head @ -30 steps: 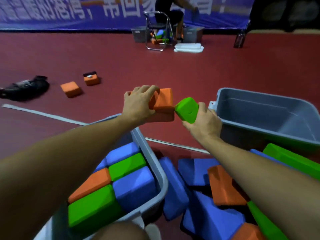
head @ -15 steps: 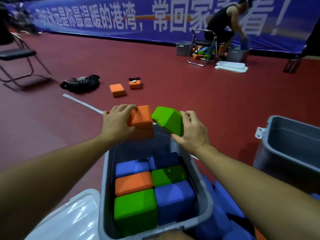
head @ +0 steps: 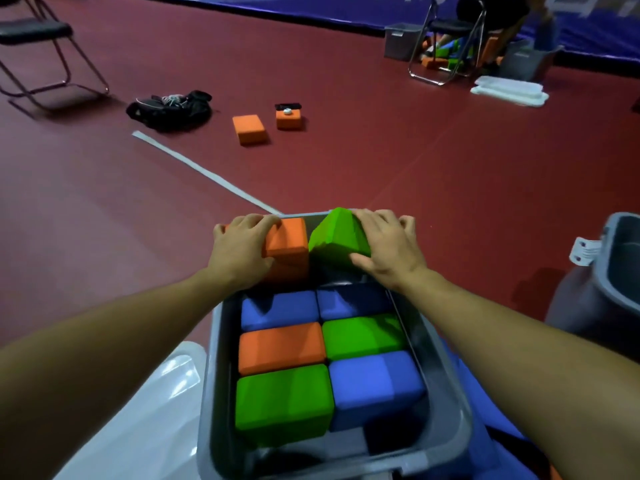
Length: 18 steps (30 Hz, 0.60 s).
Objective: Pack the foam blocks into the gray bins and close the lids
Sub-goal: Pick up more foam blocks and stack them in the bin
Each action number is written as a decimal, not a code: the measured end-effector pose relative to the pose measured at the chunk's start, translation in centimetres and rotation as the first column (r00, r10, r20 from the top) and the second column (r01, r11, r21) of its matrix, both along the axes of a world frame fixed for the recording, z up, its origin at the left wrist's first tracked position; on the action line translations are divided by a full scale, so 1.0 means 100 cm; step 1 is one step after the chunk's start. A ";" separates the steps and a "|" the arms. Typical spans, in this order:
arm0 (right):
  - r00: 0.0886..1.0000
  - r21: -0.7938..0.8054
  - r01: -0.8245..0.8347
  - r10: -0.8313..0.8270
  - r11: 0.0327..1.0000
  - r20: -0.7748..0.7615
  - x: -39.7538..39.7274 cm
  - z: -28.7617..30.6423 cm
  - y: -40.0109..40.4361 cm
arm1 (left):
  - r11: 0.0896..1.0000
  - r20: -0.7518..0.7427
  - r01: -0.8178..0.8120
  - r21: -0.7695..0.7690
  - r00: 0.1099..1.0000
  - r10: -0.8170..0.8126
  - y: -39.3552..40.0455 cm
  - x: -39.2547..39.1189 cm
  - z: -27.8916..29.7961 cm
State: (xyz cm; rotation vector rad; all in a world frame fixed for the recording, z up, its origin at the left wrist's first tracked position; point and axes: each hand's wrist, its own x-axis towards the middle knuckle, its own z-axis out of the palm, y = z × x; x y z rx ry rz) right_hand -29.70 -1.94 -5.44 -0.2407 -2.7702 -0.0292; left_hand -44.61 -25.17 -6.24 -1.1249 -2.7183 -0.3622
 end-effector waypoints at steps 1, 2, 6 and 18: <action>0.999 0.027 -0.008 0.007 1.000 0.040 -0.005 -0.007 0.000 | 1.000 0.015 -0.012 -0.006 1.000 0.012 0.001 -0.001 -0.005; 0.997 0.047 -0.021 0.018 0.999 0.080 -0.010 -0.013 0.001 | 1.000 0.031 -0.027 -0.010 0.999 0.027 0.002 -0.002 -0.010; 0.974 0.070 -0.089 0.072 0.994 0.215 -0.023 -0.036 0.005 | 0.999 0.065 -0.040 -0.027 0.997 0.042 0.008 -0.004 -0.027; 0.920 0.029 -0.078 0.061 0.996 0.388 -0.044 -0.092 0.007 | 0.996 0.301 0.011 -0.092 0.953 0.017 0.016 -0.011 -0.080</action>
